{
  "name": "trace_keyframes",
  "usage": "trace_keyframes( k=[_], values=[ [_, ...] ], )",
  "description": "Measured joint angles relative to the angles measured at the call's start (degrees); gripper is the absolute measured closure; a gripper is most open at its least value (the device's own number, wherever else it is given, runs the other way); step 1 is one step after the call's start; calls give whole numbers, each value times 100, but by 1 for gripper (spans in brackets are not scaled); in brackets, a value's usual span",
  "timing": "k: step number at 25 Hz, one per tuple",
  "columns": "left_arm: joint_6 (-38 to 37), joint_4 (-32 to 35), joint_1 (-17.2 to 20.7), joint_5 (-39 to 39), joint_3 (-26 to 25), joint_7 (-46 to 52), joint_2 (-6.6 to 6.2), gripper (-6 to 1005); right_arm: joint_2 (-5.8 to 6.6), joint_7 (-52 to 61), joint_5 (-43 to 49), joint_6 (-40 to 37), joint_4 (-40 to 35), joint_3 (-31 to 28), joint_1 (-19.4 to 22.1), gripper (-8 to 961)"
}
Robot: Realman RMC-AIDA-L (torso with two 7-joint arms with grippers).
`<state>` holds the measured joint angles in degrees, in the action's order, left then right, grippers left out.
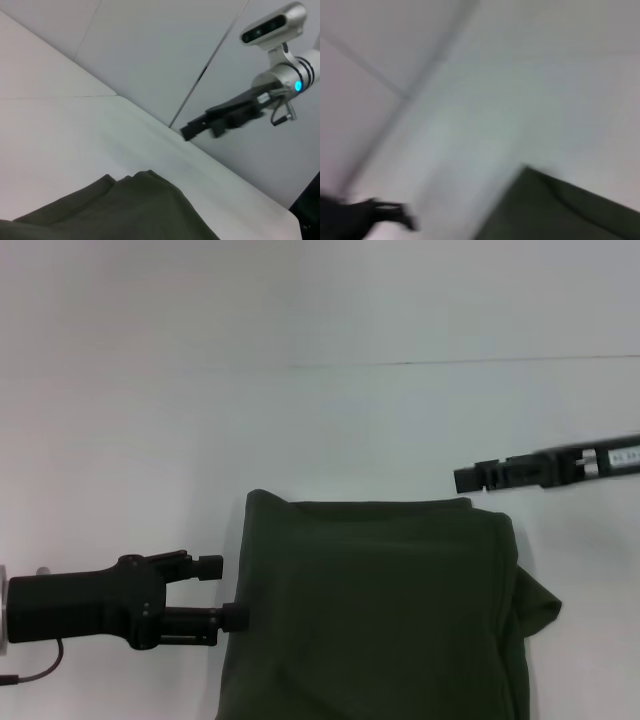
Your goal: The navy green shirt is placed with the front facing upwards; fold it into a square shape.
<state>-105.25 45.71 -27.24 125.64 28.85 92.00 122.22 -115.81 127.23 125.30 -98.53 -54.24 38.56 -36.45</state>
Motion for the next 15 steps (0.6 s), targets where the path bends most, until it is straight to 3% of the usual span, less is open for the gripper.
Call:
trace_keyframes(
  k=[2,6,11,15],
  values=[
    [-1,12,9,4,22,-147,-5,49,61,-988,-490,-95,518,-74,176,372],
    [0,37,23,46,117,-476,-5,49,36,-2831,-927,-91,1261,-165,546,225],
    [63,154,39,104,348,-482,5,48,-78,-4363,-932,-50,1658,-200,917,216],
    [460,206,-275,307,472,872,-106,48,-108,-4574,-946,30,1620,-261,1142,209]
  ],
)
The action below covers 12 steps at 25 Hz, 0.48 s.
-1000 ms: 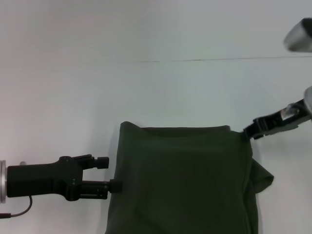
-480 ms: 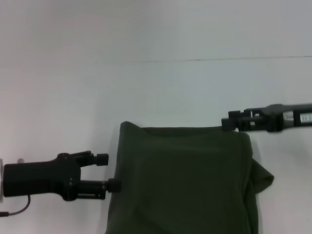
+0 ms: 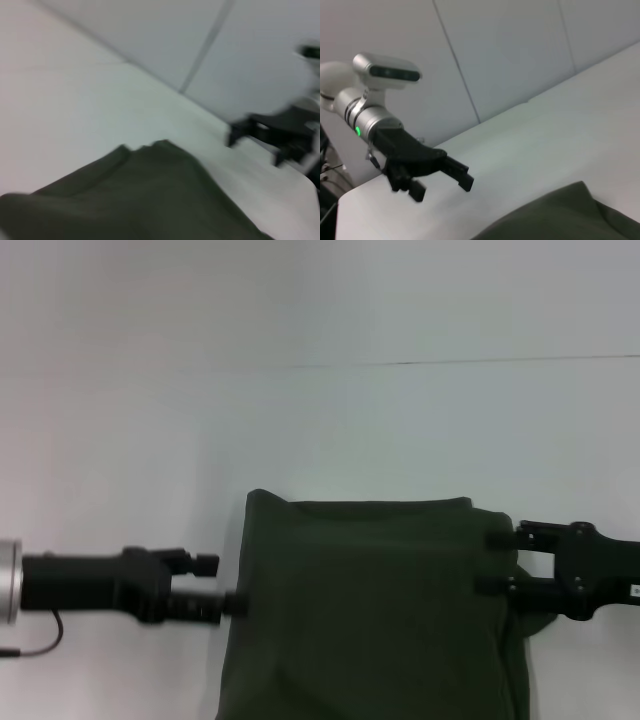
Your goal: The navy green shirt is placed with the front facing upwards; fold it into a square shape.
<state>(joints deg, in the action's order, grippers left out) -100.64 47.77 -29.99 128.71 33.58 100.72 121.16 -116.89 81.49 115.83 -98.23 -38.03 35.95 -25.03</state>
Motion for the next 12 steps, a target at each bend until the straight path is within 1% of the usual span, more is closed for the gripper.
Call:
trace_keyframes(
  k=[1,3,6,7,9,12],
  values=[
    [40,-11,-52,9,4,221,-26,48,11,11,-2,-1,-1,-40,23,207],
    [189,-77,-274,40,15,1041,-124,48,48,34,9,-20,5,-134,64,205],
    [614,-405,-675,152,97,2474,-306,49,69,36,25,-42,4,-175,136,204],
    [614,-405,-675,152,97,2474,-306,52,72,31,26,-43,1,-175,162,204],
    [880,-742,-891,291,210,3019,-392,58,75,-2,26,-45,1,-176,204,204],
    [1235,-1061,-1095,554,384,3469,-446,67,76,-31,26,-45,1,-173,240,204]
  ],
)
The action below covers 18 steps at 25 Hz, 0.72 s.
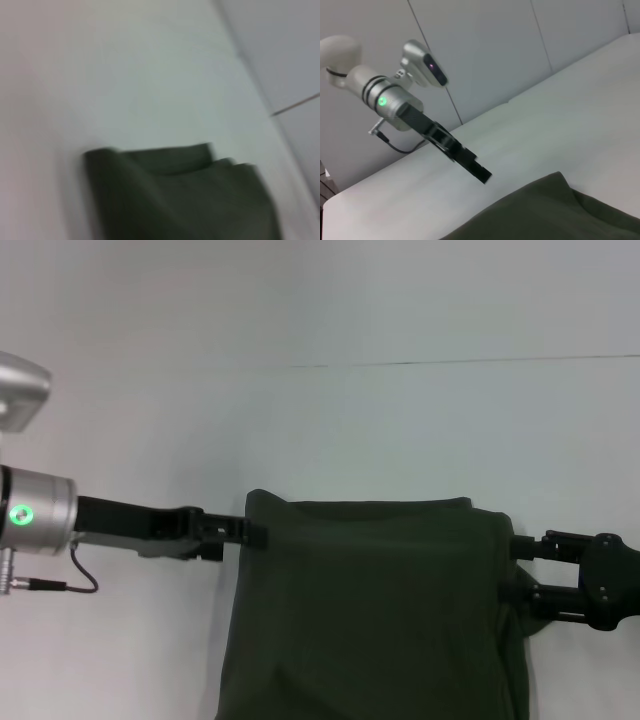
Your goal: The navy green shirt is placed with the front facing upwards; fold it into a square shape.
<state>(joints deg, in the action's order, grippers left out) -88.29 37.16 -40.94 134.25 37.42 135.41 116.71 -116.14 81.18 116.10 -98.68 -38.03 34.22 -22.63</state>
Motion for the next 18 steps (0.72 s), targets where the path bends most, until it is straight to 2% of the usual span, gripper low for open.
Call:
trace_keyframes(
  k=[6,18],
  values=[
    [397,-157,-189,332,430,564,8,84,9,-8,2,0,1,44,40,205],
    [721,-173,-288,495,768,586,213,119,-2,-27,153,-7,6,50,2,205]
  ],
)
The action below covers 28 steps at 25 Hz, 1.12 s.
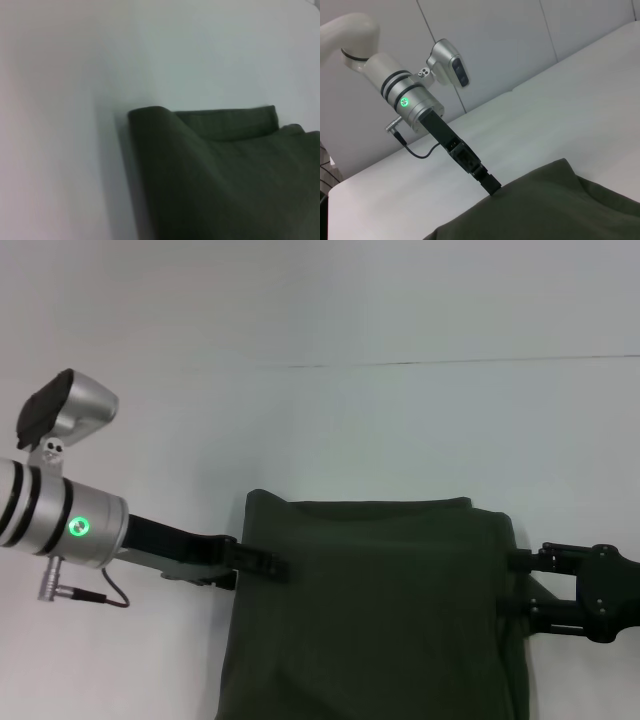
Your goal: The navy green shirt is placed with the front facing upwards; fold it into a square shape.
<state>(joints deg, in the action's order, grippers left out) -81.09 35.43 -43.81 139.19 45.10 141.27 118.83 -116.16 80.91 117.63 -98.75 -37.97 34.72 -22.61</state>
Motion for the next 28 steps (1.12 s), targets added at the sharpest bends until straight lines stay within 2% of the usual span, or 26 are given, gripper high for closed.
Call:
trace_keyframes(
  k=[7,15,26,28],
  values=[
    [34,-16,-99,-1,7,-53,97,140,8,-3,0,3,0,0,-23,204],
    [247,-308,-227,-7,8,-73,102,163,-2,-5,-1,4,0,0,-24,204],
    [298,-158,-145,-89,-58,-257,133,195,-7,41,-4,4,0,0,-42,204],
    [304,-165,-145,-89,-56,-258,137,273,-5,42,-4,3,0,0,-46,204]
  ],
)
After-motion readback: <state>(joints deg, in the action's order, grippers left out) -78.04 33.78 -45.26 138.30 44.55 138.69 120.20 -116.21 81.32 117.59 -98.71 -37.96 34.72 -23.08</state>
